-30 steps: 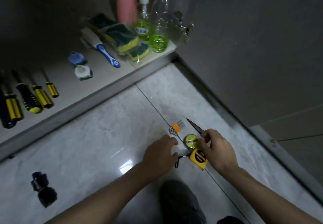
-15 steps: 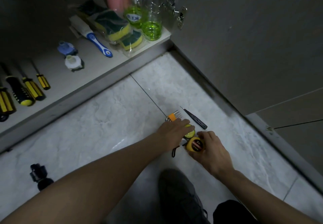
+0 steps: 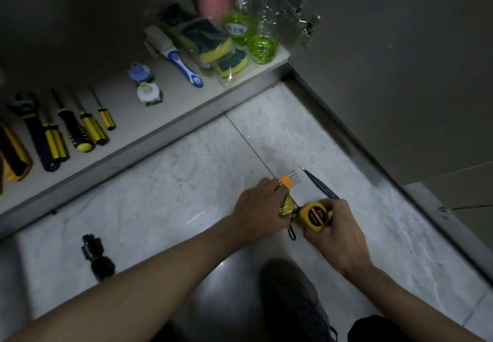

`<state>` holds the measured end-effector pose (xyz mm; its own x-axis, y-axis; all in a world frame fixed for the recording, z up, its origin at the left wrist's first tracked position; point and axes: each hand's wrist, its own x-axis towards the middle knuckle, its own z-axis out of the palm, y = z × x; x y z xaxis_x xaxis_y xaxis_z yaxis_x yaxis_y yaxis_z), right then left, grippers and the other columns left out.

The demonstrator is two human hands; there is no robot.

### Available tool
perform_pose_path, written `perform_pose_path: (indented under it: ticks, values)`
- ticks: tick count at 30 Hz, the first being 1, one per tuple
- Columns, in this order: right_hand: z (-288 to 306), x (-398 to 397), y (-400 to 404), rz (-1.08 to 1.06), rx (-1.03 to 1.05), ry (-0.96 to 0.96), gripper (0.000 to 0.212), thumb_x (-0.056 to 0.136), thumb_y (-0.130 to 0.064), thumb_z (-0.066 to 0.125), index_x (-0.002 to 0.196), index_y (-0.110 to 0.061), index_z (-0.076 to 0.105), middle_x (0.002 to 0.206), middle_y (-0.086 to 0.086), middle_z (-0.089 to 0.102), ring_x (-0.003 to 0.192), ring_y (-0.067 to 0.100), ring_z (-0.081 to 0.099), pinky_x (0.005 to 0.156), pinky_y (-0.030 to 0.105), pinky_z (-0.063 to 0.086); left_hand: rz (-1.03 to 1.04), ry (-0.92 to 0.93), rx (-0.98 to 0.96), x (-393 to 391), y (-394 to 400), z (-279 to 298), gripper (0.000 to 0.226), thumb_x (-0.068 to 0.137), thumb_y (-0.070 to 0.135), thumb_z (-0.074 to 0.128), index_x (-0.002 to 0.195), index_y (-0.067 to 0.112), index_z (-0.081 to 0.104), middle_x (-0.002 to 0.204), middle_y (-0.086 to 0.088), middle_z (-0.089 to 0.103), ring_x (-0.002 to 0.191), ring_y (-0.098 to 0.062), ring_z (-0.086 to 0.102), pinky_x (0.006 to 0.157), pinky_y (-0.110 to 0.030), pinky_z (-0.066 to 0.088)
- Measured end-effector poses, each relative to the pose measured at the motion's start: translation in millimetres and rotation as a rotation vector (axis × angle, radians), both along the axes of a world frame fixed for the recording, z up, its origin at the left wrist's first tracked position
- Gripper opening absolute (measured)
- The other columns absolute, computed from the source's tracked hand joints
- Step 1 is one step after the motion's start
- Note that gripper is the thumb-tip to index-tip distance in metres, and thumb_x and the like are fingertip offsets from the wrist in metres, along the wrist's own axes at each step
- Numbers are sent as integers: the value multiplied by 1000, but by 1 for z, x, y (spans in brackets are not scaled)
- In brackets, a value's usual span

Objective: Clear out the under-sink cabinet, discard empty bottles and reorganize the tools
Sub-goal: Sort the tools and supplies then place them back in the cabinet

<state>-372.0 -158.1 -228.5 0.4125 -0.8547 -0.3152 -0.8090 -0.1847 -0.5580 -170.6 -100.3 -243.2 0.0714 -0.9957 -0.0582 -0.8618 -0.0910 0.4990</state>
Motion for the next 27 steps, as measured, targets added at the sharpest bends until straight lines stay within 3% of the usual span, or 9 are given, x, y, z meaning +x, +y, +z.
perform_pose_path:
  ticks: [3, 7, 11, 15, 22, 27]
  values:
    - [7, 21, 2, -31, 2, -103, 46, 68, -70, 68, 99, -52, 39, 98, -17, 60, 81, -3, 61, 58, 19, 47, 163, 28, -40, 24, 15, 17, 42, 82, 55, 63, 112, 26, 60, 105, 8, 54, 100, -12, 50, 67, -29, 46]
    - [19, 73, 3, 16, -65, -252, 46, 68, -72, 68, 101, -48, 47, 92, -22, 61, 84, -6, 59, 55, 23, 43, 299, 15, -86, 73, 28, 52, 40, 84, 49, 63, 119, 32, 58, 111, 13, 50, 109, -10, 46, 71, -28, 44]
    - [35, 137, 1, 107, -93, -408, 42, 72, -62, 72, 104, -44, 50, 102, -25, 54, 88, -2, 58, 58, 22, 45, 374, -111, -198, 149, 37, 100, 42, 83, 39, 65, 123, 27, 61, 116, 6, 57, 110, -17, 50, 83, -32, 47]
    - [51, 199, -2, 178, -117, -492, 43, 73, -62, 70, 106, -43, 50, 103, -24, 51, 89, -2, 56, 61, 26, 50, 478, -279, -135, 236, 51, 139, 41, 83, 43, 66, 119, 25, 65, 112, -1, 62, 106, -25, 53, 87, -37, 45]
    - [80, 285, -10, 480, -173, -351, 55, 76, -44, 79, 124, -37, 53, 112, -17, 50, 98, 3, 54, 78, 28, 51, 584, -252, 104, 317, 54, 137, 37, 82, 36, 72, 114, 18, 65, 109, -5, 67, 104, -27, 61, 83, -40, 52]
    - [94, 333, -4, 650, -330, -248, 61, 80, -47, 76, 133, -30, 53, 120, -9, 52, 111, 13, 50, 85, 38, 52, 547, -211, 159, 324, 43, 122, 41, 80, 34, 76, 119, 22, 67, 117, -7, 67, 109, -28, 60, 86, -35, 51]
